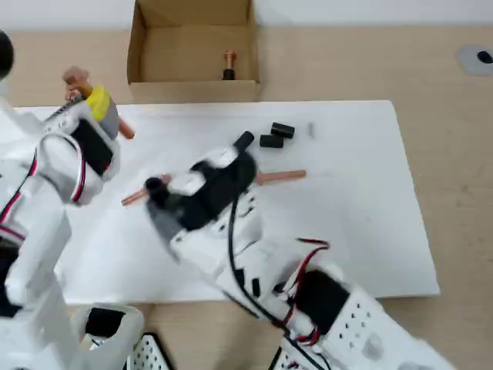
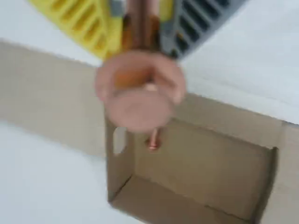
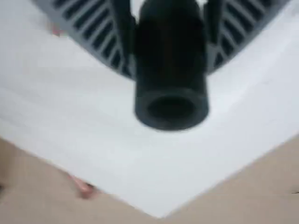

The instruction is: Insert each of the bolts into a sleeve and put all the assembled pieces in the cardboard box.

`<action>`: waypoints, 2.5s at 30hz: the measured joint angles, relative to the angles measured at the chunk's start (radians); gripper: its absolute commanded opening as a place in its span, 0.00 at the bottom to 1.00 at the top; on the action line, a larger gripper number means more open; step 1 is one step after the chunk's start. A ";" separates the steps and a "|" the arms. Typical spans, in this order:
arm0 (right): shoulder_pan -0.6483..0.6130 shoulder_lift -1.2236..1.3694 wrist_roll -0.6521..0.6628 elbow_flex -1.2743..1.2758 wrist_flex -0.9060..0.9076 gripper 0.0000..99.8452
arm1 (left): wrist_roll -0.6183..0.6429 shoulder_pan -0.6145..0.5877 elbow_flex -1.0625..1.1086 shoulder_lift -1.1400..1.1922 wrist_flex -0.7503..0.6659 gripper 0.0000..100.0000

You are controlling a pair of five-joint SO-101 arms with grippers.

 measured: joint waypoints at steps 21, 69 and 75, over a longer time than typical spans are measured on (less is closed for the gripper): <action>-0.017 -0.003 0.000 0.057 -0.057 0.01 | -0.298 0.146 0.311 -0.503 -0.008 0.00; -0.017 -0.003 0.000 0.057 -0.060 0.01 | -0.242 0.298 0.442 -0.563 -0.006 0.01; -0.017 -0.003 0.000 0.057 -0.060 0.01 | -0.242 0.298 0.440 -0.568 -0.035 0.01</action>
